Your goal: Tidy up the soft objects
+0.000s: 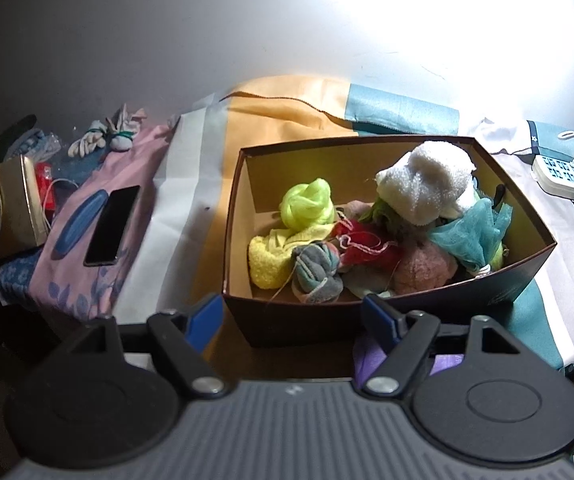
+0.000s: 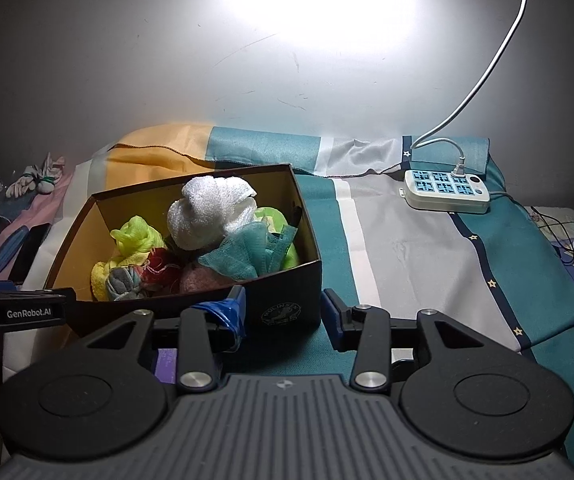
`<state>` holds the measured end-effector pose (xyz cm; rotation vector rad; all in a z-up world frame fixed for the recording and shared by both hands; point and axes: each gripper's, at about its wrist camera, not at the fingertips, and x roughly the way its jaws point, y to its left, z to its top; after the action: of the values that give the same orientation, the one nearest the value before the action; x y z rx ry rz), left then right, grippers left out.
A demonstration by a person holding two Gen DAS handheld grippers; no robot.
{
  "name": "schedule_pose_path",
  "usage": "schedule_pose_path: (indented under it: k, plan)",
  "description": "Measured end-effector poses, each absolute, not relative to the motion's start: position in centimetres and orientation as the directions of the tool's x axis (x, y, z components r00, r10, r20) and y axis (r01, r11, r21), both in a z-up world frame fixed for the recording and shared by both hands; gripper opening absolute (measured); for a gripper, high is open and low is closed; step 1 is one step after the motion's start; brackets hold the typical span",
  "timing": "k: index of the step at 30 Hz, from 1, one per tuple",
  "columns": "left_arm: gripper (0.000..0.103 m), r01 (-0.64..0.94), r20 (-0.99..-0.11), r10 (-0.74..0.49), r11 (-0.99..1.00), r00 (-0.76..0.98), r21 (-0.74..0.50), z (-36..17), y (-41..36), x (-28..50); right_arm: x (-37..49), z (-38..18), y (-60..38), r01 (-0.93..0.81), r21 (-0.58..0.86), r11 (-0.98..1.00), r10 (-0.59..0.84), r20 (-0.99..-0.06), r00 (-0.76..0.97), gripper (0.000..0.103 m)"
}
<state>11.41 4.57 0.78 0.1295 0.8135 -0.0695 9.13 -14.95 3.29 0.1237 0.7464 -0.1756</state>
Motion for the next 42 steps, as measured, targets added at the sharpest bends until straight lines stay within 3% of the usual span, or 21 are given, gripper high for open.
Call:
schedule_pose_path:
  k: [42]
  plan:
    - [0.077, 0.082, -0.728, 0.005, 0.993, 0.686, 0.084, 0.4, 4.3, 11.9, 10.8, 3.4, -15.1, 0.157, 0.077, 0.985, -0.073, -0.636, 0.768, 0.026]
